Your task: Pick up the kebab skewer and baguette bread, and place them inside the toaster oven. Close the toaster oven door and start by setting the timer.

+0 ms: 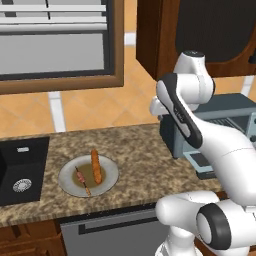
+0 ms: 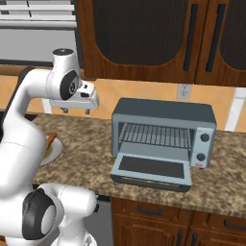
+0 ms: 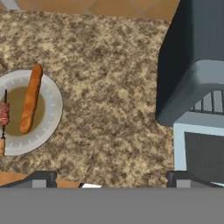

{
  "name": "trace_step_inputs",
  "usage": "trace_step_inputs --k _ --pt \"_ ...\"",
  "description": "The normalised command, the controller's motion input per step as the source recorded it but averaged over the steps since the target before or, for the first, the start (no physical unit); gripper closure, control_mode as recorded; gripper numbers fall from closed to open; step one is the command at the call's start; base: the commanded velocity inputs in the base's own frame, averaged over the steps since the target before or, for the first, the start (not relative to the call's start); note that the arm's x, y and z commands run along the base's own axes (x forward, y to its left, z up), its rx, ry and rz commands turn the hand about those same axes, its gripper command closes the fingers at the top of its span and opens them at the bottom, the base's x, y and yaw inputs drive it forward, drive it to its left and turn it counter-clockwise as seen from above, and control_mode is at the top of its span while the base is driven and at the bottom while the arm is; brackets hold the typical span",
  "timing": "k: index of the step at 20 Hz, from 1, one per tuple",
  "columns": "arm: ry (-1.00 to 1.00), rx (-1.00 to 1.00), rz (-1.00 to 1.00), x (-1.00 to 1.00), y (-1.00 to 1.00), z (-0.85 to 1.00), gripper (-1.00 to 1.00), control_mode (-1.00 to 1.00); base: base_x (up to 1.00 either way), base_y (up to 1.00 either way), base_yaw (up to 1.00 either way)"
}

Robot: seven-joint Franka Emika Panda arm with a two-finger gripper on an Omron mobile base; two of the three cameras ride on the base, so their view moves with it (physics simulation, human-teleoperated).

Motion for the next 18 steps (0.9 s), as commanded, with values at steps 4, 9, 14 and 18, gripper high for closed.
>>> trace_step_inputs --k 4,9,14,18 --pt "0.0 0.0 0.0 0.0 0.0 0.0 -1.0 1.0 0.0 0.0 0.0" --pt "0.0 0.0 0.0 0.0 0.0 0.0 -1.0 1.0 0.0 0.0 0.0" --pt "0.0 0.0 0.0 0.0 0.0 0.0 -1.0 -1.0 0.0 0.0 0.0" --pt "0.0 0.0 0.0 0.0 0.0 0.0 -1.0 -1.0 0.0 0.0 0.0"
